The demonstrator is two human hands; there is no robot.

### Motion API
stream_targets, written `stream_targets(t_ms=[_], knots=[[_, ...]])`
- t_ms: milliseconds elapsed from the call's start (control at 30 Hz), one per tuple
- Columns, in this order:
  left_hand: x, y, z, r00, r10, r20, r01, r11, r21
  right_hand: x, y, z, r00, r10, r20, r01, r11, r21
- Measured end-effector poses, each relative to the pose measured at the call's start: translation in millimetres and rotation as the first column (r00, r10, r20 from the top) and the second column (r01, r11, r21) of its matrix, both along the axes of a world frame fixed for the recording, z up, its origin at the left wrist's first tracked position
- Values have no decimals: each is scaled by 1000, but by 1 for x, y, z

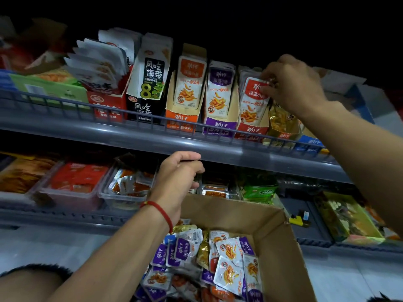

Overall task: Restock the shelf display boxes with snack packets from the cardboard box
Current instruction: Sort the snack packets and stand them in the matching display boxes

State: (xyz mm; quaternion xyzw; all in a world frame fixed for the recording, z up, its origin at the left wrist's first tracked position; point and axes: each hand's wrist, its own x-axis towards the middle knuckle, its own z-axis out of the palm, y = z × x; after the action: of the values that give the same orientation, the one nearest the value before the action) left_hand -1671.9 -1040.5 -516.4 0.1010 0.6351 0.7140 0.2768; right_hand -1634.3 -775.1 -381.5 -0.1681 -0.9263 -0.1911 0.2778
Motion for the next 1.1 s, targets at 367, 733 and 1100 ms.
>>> stream_targets(t_ms=[367, 733, 1100], knots=[[3, 6, -5, 999, -46, 7, 46, 996, -79, 18, 0, -13, 998, 50, -39, -50, 999, -2], [34, 14, -38, 950, -290, -111, 233, 902, -363, 134, -63, -158, 867, 390, 310, -241, 873, -424], [7, 10, -168, 621, -782, 48, 321, 197, -926, 155, -58, -189, 760, 505, 408, -130, 735, -666]])
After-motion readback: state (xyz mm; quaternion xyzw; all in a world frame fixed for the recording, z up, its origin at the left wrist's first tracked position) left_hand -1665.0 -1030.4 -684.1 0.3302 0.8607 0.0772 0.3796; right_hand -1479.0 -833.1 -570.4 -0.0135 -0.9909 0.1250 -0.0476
